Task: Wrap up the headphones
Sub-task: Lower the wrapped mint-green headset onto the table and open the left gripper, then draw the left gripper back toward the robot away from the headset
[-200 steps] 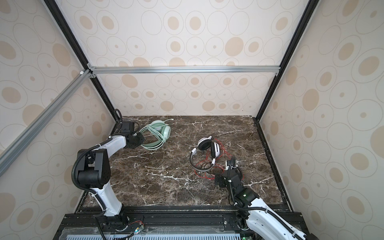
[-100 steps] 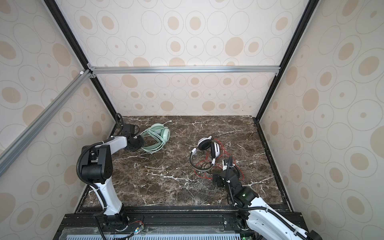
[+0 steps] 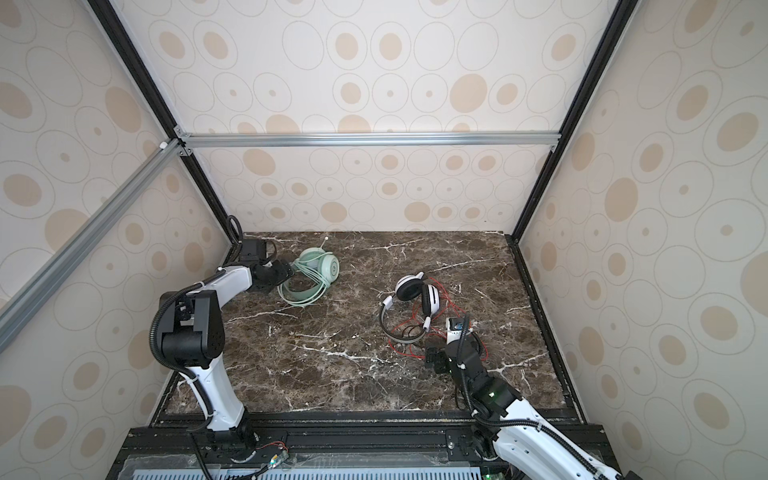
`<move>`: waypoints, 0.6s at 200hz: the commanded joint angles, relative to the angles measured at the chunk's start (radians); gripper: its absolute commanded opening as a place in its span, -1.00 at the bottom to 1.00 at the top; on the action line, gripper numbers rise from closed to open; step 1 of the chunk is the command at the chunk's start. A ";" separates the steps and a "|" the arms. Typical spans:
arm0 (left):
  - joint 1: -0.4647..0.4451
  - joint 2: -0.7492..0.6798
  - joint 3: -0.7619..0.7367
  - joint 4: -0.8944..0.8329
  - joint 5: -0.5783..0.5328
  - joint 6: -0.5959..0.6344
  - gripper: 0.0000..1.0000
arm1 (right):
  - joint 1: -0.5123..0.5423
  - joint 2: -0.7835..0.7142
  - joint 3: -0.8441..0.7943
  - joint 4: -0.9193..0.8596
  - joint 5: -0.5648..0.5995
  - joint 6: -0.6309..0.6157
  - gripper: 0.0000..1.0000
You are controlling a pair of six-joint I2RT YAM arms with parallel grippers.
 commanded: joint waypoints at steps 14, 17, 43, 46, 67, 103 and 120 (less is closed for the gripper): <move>0.004 -0.246 0.028 -0.025 -0.022 -0.018 0.92 | 0.005 -0.013 -0.010 -0.002 0.014 0.002 0.98; 0.003 -0.274 0.016 -0.019 -0.023 -0.024 0.92 | 0.004 -0.014 -0.010 -0.005 0.016 0.002 0.98; -0.006 -0.566 -0.186 0.110 0.004 -0.072 0.88 | 0.004 -0.063 -0.022 -0.014 0.042 0.009 0.98; -0.008 -0.609 -0.213 0.129 0.012 -0.077 0.87 | 0.004 -0.073 -0.025 -0.016 0.045 0.010 0.98; -0.055 -0.859 -0.442 0.259 0.076 -0.083 0.85 | 0.003 -0.131 -0.053 -0.001 0.052 0.026 0.98; -0.209 -1.100 -0.605 0.211 0.063 0.066 0.79 | 0.004 -0.215 -0.067 -0.021 0.064 0.021 0.98; -0.248 -1.175 -0.645 0.192 0.012 0.117 0.79 | 0.003 -0.259 -0.053 -0.068 0.022 -0.026 0.98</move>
